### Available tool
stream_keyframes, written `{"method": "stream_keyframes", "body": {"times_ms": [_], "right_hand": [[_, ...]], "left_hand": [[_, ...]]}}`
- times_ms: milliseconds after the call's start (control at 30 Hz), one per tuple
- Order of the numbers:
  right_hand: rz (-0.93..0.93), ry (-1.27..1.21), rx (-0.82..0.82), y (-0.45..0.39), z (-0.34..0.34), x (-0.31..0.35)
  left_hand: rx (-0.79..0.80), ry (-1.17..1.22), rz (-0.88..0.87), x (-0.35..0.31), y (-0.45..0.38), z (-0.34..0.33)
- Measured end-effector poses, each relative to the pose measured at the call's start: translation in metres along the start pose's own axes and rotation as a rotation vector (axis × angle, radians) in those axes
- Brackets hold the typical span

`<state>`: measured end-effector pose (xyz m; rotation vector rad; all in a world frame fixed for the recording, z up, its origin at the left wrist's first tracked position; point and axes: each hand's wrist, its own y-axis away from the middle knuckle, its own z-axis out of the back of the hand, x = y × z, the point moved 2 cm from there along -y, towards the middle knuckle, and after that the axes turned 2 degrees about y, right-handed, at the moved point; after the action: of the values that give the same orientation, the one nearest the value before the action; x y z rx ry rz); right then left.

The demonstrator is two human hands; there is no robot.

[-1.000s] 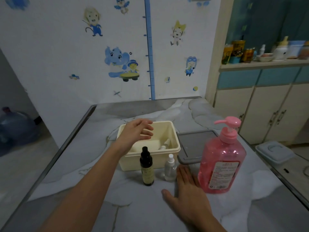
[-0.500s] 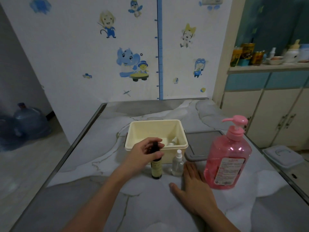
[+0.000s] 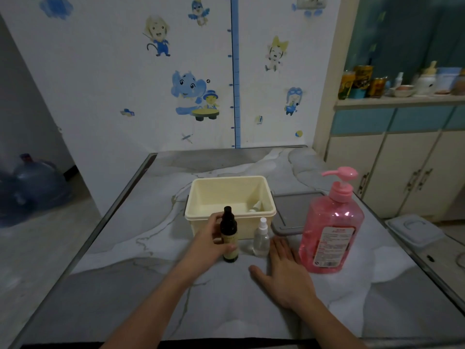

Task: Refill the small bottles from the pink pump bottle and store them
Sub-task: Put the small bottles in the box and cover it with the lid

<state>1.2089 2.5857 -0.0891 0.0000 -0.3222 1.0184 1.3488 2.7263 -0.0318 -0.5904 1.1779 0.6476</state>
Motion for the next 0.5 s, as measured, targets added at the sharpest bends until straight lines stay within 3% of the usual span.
{"method": "stream_keyframes", "body": {"times_ms": [133, 333, 500], "right_hand": [[-0.010, -0.011, 0.029, -0.001, -0.001, -0.001], [-0.009, -0.028, 0.070, -0.001, 0.000, -0.001], [-0.005, -0.042, 0.057, -0.001, 0.001, -0.001]], "left_hand": [[-0.054, 0.065, -0.005, -0.018, -0.001, 0.003], [-0.238, 0.157, -0.190, -0.077, -0.021, 0.017], [-0.290, 0.070, -0.232, -0.103, -0.055, 0.017]]}}
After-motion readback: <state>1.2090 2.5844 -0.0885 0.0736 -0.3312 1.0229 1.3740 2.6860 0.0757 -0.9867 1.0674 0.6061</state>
